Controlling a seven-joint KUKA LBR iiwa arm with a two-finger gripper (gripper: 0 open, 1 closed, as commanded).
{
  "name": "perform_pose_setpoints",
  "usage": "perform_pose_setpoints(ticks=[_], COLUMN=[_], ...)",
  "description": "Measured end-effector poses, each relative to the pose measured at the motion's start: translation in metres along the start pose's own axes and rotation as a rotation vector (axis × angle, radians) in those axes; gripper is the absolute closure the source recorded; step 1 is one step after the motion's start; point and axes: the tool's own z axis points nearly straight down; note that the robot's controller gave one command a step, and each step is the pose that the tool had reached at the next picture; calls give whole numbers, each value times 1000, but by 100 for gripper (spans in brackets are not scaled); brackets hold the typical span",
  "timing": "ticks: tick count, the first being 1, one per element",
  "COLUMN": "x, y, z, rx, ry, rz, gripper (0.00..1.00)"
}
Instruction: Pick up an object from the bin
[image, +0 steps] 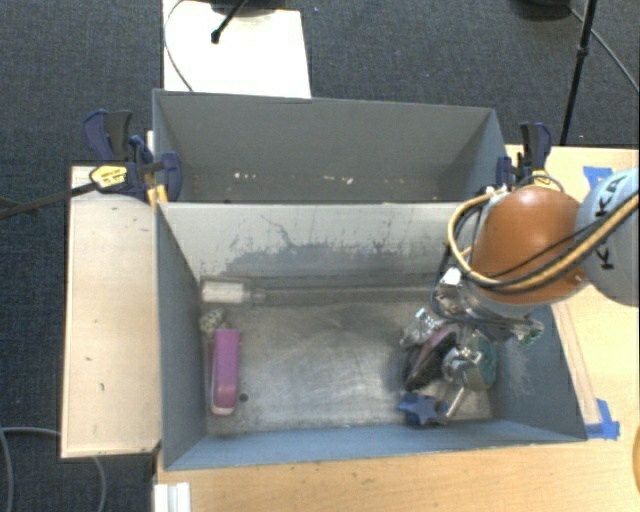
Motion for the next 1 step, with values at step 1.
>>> perform_pose_setpoints(ticks=[1], x=[-8], y=[5], z=[-169], rx=[3], ry=[3], rz=[-136], gripper=[100])
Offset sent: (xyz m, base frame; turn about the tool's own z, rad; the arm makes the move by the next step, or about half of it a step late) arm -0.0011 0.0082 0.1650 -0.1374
